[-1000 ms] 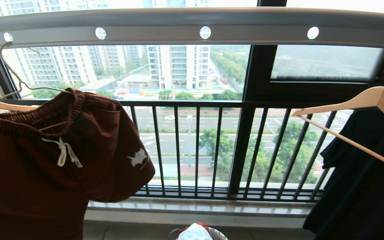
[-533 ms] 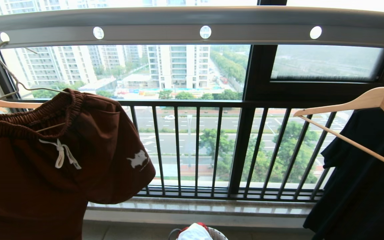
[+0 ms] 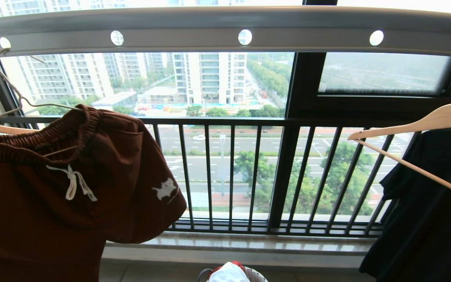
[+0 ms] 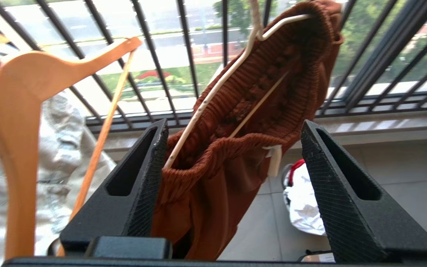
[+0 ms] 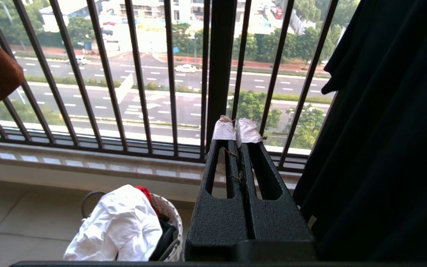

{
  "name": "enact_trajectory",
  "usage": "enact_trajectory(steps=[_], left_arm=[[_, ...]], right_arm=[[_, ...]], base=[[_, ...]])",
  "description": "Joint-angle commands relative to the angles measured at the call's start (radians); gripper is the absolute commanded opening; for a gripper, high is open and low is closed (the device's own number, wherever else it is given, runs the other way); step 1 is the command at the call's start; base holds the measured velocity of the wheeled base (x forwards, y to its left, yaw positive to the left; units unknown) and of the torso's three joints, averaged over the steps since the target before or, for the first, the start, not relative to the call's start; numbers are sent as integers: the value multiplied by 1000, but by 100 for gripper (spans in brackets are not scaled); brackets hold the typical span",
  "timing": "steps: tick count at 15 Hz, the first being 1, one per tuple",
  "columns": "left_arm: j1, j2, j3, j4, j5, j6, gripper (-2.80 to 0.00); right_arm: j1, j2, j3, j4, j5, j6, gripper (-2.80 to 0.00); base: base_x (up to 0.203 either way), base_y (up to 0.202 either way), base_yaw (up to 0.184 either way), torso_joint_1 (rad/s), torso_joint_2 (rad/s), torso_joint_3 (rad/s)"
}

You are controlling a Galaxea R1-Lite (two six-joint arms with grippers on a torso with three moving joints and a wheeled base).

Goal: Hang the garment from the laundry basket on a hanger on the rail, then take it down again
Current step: Take the clothes off the clothes rack

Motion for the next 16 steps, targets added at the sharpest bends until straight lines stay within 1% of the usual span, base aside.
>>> enact_trajectory(steps=[1,4,5,7,8,10,13,16], left_arm=[[3,79,-28,0,-128,9,0],[5,144,-87,-1,-246,38,0],[4,168,-97,-2,-268,59,0],[1,234,-124,-2,-321,127,0],[-2,262,-135,-2,-345,142,0],[-14,297,-151,-1,-396,148,0],[-39,297,-145,1,-491,144,0],[-79,304,-139,2,-491,141,0]], right_arm=[[0,1,0,0,1,-1,-280],[0,1,0,0,1,-1,-280],[0,1,0,-1,1,-1,-280],[0,1,0,0,1,-1,-280],[0,1,0,0,1,-1,-280],[0,1,0,0,1,-1,-280],[0,1,0,-1,1,-1,-280],[0,1,0,-1,1,-1,-280]], base=[[0,0,0,0,0,0],[0,0,0,0,0,0],[0,0,0,0,0,0],[0,0,0,0,0,0],[0,0,0,0,0,0],[0,0,0,0,0,0],[0,0,0,0,0,0],[0,0,0,0,0,0]])
